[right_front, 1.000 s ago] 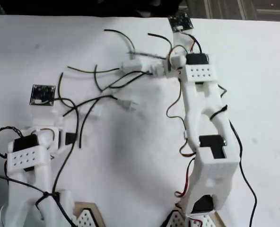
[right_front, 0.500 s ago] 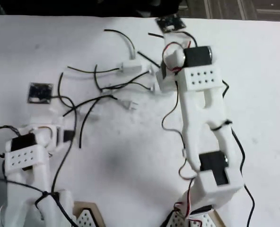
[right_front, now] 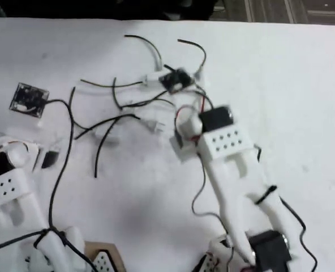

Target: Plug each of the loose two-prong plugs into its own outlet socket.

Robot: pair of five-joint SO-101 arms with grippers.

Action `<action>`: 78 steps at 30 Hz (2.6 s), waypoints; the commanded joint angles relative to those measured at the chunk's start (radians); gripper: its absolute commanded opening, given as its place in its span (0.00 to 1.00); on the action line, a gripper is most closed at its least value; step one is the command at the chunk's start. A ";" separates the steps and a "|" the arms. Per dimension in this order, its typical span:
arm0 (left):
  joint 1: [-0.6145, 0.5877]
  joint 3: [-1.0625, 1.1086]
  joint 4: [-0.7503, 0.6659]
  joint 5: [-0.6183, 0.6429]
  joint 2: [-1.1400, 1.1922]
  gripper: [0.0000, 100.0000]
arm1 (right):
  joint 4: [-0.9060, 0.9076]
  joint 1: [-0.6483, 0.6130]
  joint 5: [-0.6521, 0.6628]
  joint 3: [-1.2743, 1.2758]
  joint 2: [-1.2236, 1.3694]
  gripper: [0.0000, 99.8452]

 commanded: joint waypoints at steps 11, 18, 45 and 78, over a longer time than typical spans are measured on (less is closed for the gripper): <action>0.044 -0.163 -0.166 -0.290 0.529 0.34 | -0.367 -0.016 0.000 0.368 -0.119 0.03; 0.122 -0.258 -0.170 -0.302 0.734 0.33 | -0.423 -0.016 0.000 0.411 -0.119 0.03; 0.266 -0.014 -0.071 -0.021 0.027 0.02 | -0.423 0.051 0.000 0.411 -0.127 0.03; 0.449 0.259 -0.051 0.170 -0.239 0.29 | -0.420 0.378 0.000 0.358 -0.306 0.03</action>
